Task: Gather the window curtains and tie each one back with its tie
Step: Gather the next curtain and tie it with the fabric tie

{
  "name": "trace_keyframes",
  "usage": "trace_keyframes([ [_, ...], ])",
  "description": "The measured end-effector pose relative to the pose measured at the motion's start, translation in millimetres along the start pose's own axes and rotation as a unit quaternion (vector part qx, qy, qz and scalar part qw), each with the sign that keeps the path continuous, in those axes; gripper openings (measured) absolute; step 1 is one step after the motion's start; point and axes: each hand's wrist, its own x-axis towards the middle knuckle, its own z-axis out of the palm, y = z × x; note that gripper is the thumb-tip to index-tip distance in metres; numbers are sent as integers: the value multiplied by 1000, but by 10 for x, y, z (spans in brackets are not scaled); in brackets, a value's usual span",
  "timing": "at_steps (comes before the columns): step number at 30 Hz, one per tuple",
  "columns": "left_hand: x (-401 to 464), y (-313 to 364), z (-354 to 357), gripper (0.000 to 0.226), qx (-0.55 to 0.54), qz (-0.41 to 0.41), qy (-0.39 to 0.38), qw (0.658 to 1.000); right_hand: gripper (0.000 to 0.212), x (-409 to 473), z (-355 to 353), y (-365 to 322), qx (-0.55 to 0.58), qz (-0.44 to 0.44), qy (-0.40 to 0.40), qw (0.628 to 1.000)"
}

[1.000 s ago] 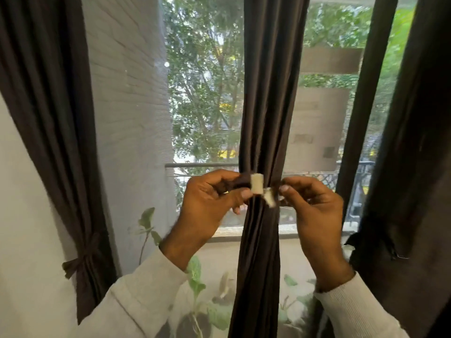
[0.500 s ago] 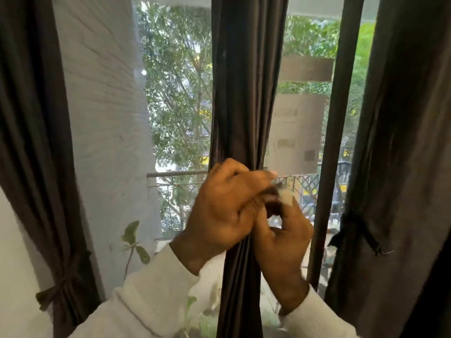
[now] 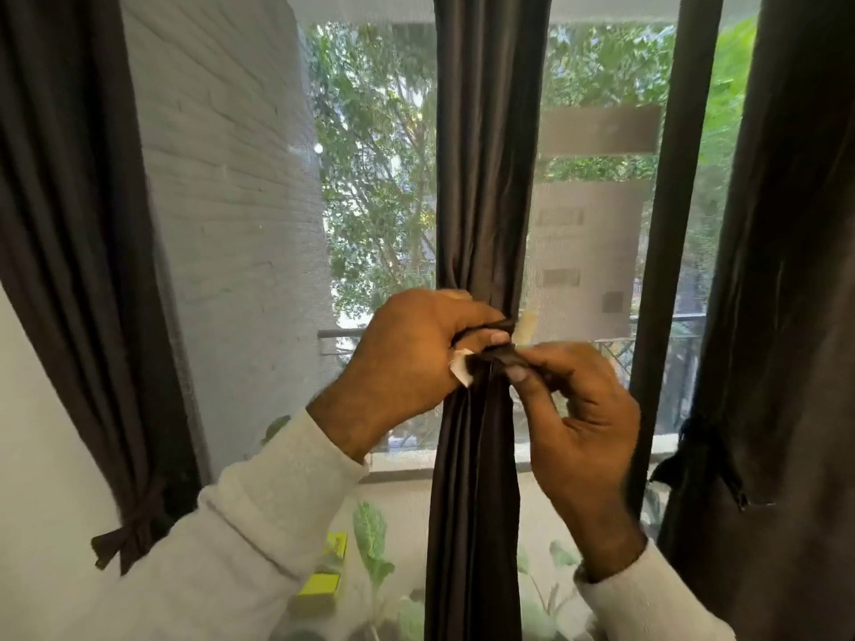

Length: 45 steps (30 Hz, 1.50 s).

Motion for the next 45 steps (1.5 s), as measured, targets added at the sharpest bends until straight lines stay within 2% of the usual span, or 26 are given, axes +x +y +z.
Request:
trace_keyframes([
  [4,38,76,66,33,32,17,-43,998,11,253,-181,71,-23,-6,-49,999],
  [7,55,198,175,25,34,23,-12,999,15,301,-280,98,1,21,-45,999],
  [9,9,298,260,26,-9,-3,20,1000,13,317,-339,87,54,93,4,994],
  [11,-82,414,380,44,-18,-36,59,997,5,342,-394,66,109,188,45,975],
  [14,-179,528,579,66,84,7,117,990,3,367,-457,85,135,263,56,954],
  [16,-180,542,626,67,161,54,114,979,3,378,-489,114,112,235,34,965],
  [20,-93,542,556,30,227,55,91,968,9,413,-666,193,27,66,-93,993],
  [22,-78,554,518,20,229,68,51,970,12,460,-760,252,15,25,-119,992],
  [24,-71,586,485,26,184,59,13,981,13,536,-814,297,19,32,-145,989],
  [26,-59,620,448,44,132,20,4,991,12,609,-836,326,29,57,-178,982],
  [27,-46,616,434,46,127,15,1,992,12,643,-844,338,32,63,-186,980],
  [30,-23,574,415,23,118,9,-5,993,11,737,-861,362,61,76,-201,975],
  [32,-24,525,396,13,68,-35,-18,997,10,778,-850,340,105,101,-224,964],
  [35,-29,457,353,12,-27,-101,-94,990,6,792,-810,288,171,178,-251,936],
  [38,-53,424,285,8,-81,-88,-150,981,15,833,-781,245,249,312,-273,875],
  [40,-97,415,300,21,-65,-66,-109,990,24,876,-766,221,267,363,-289,845],
  [43,-153,436,340,44,-63,-72,-13,995,24,916,-707,183,257,396,-296,831],
  [45,-177,420,357,47,10,-20,23,999,21,918,-664,168,257,418,-288,822],
])
